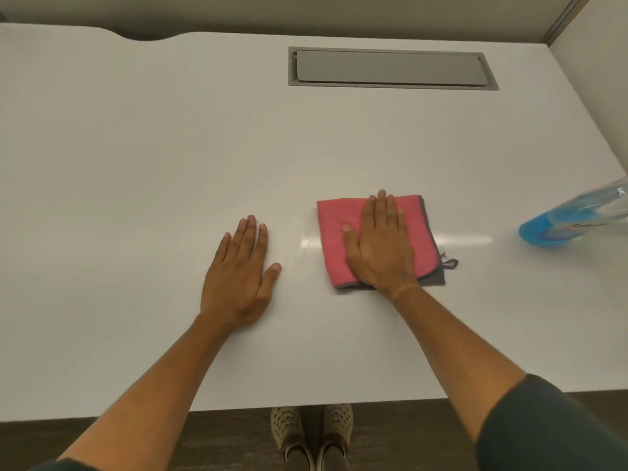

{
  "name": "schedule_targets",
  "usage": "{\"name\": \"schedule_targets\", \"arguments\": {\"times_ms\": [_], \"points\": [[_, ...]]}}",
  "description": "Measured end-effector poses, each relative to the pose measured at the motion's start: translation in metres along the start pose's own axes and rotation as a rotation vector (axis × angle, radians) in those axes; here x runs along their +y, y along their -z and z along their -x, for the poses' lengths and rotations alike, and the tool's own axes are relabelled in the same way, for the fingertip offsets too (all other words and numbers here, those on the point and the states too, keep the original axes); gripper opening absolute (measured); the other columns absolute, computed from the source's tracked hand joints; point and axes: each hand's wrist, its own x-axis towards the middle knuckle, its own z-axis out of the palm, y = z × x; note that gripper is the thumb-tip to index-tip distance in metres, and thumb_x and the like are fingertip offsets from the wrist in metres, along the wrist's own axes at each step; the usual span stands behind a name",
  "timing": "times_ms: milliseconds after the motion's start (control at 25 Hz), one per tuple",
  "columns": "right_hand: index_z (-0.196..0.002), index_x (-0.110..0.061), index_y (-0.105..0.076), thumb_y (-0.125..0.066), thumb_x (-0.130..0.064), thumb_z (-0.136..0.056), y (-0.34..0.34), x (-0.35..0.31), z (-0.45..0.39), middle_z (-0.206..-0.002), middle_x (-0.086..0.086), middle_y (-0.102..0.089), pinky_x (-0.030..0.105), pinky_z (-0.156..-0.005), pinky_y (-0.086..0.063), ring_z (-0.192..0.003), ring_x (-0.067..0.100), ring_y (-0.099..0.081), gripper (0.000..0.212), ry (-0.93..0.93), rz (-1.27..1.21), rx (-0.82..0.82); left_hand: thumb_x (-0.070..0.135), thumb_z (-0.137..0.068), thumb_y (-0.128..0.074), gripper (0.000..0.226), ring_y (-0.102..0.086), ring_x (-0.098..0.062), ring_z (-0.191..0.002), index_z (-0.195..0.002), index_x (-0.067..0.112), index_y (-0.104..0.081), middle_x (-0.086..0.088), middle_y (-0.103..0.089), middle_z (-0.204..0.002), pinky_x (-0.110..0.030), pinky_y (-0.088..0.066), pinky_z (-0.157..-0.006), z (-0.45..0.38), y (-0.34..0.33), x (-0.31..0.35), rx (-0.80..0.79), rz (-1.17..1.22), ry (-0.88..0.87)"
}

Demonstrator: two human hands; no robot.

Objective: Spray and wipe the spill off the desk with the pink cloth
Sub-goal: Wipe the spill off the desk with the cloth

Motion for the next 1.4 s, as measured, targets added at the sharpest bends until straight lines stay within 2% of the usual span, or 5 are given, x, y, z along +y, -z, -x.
{"name": "schedule_targets", "arguments": {"times_ms": [400, 600, 960, 1200, 1400], "points": [[-0.157, -0.014, -0.007, -0.012, -0.049, -0.098, -0.001, -0.005, 0.042, -0.165, 0.010, 0.002, 0.047, -0.123, -0.004, -0.152, 0.024, 0.006, 0.069, 0.462, 0.066, -0.120, 0.044, -0.095, -0.013, 0.068, 0.004, -0.018, -0.150, -0.154, 0.011, -0.007, -0.009, -0.002, -0.163, -0.039, 0.000, -0.122, -0.001, 0.003, 0.002, 0.035, 0.011, 0.063], [-0.157, -0.021, -0.002, -0.015, -0.058, -0.094, -0.010, -0.035, -0.014, -0.164, 0.019, -0.001, 0.054, -0.122, -0.003, -0.151, 0.036, 0.002, 0.075, 0.239, 0.104, -0.061, 0.044, -0.095, -0.014, 0.068, 0.003, -0.019, -0.150, -0.154, 0.012, -0.007, -0.010, -0.002, -0.163, -0.040, -0.001, -0.122, 0.000, 0.003, 0.002, 0.024, 0.010, 0.064], [-0.157, -0.019, 0.002, -0.020, -0.057, -0.098, -0.009, -0.038, 0.093, -0.165, 0.007, 0.011, 0.053, -0.122, 0.003, -0.150, 0.028, 0.019, 0.073, 0.442, 0.087, -0.152, 0.044, -0.095, -0.014, 0.068, 0.004, -0.020, -0.150, -0.154, 0.011, -0.007, -0.011, -0.003, -0.163, -0.040, -0.001, -0.122, 0.000, 0.003, 0.002, 0.012, 0.013, 0.060], [-0.157, -0.020, -0.003, -0.021, -0.053, -0.097, -0.018, -0.067, 0.018, -0.165, 0.009, 0.003, 0.053, -0.121, 0.003, -0.151, 0.031, 0.008, 0.071, 0.254, 0.072, -0.065, 0.043, -0.096, -0.015, 0.067, 0.003, -0.020, -0.150, -0.154, 0.011, -0.006, -0.011, -0.002, -0.163, -0.040, -0.001, -0.122, -0.001, 0.003, 0.001, 0.001, -0.008, 0.055], [-0.157, -0.019, -0.002, -0.024, -0.054, -0.097, -0.019, -0.056, 0.068, -0.165, 0.009, 0.005, 0.054, -0.121, -0.002, -0.151, 0.029, 0.012, 0.073, 0.367, 0.032, -0.088, 0.043, -0.096, -0.014, 0.067, 0.007, -0.019, -0.150, -0.154, 0.012, -0.003, -0.009, 0.002, -0.163, -0.038, 0.002, -0.122, -0.001, 0.003, 0.000, -0.022, -0.001, 0.058]]}}
